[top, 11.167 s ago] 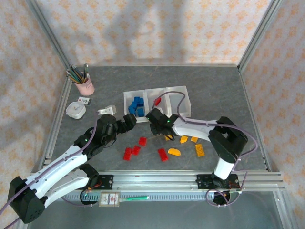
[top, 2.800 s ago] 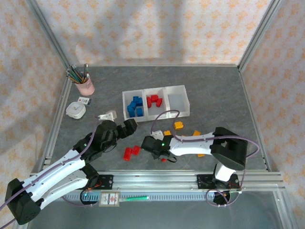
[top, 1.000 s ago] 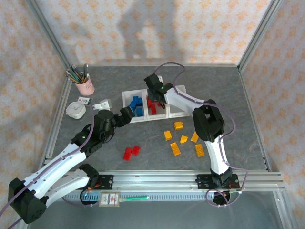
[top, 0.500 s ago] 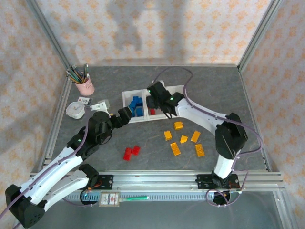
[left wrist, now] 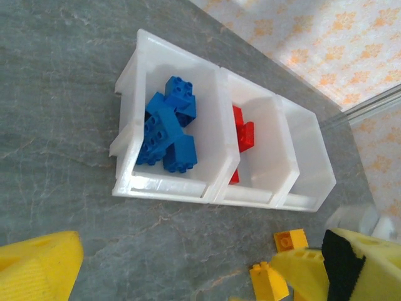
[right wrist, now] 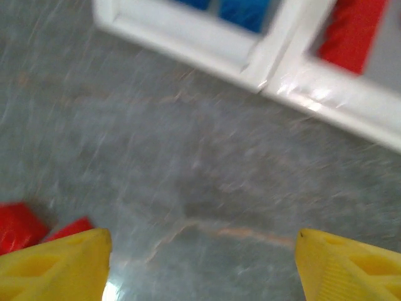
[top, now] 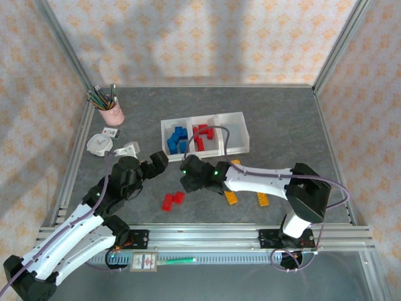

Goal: Sort the legos into containers by color
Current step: Pick up the lego from the bottom-center of the table.

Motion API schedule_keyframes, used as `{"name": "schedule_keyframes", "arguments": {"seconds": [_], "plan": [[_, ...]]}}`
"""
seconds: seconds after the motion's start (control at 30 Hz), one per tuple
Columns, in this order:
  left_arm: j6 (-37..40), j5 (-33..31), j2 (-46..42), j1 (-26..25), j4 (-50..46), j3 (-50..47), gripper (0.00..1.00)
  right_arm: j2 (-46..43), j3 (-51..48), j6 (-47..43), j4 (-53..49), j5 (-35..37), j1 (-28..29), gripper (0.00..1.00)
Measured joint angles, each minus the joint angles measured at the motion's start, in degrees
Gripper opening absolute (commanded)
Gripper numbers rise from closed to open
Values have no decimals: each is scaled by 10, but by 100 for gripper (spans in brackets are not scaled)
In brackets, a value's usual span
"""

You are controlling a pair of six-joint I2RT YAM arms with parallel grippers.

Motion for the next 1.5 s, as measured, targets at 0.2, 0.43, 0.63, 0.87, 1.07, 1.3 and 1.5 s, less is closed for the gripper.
{"name": "schedule_keyframes", "arguments": {"seconds": [0.2, 0.43, 0.63, 0.87, 1.07, 1.3, 1.5], "plan": [[-18, -1, -37, 3, -32, -9, 99, 9, -30, -4, 37, -15, 51, 81], [-32, -8, -63, 3, -58, -9, 99, 58, -29, -15, 73, -15, 86, 83], [-33, -14, -69, 4, -70, -9, 99, 85, -24, -17, 81, -12, 87, 80], [-33, -16, -78, 4, -73, -12, 99, 118, 6, -16, 82, 3, 87, 69], [-32, -19, -78, 4, -81, -12, 99, 141, 30, -17, 83, 4, 83, 61], [-32, -20, -78, 4, -81, -12, 99, 151, 40, -14, 81, -2, 74, 51], [-32, -27, -78, 4, -82, -12, 99, 150, 40, -7, 80, -2, 74, 44]]}}
